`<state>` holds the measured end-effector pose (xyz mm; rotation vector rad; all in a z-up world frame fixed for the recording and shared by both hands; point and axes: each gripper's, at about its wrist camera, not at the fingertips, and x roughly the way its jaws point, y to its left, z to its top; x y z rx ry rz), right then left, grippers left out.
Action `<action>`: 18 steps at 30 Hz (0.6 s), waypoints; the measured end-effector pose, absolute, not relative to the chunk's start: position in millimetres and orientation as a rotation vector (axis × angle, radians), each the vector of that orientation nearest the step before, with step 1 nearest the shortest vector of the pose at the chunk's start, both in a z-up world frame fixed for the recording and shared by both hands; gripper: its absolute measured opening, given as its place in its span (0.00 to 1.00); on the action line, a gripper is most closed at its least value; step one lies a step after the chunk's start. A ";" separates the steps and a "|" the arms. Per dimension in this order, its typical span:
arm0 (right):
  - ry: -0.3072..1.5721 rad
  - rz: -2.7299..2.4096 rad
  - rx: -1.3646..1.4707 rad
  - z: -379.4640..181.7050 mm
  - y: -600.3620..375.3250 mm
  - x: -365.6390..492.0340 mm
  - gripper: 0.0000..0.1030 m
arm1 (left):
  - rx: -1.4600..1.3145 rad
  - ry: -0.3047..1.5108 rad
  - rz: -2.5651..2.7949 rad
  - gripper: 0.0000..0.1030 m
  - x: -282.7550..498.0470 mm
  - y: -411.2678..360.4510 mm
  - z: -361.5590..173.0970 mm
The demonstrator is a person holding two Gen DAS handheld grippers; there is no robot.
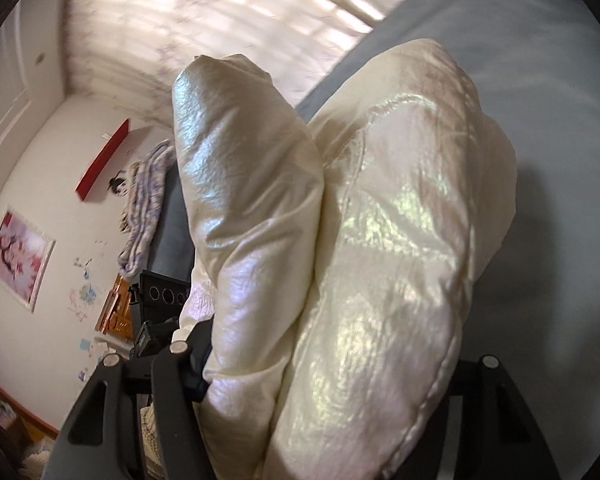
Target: Fold large clothes
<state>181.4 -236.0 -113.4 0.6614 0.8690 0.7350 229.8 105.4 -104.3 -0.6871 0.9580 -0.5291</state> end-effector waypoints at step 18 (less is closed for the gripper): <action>0.851 0.913 0.718 -153.3 47.5 443.2 0.61 | -0.527 0.884 -0.314 0.91 413.9 409.3 -88.7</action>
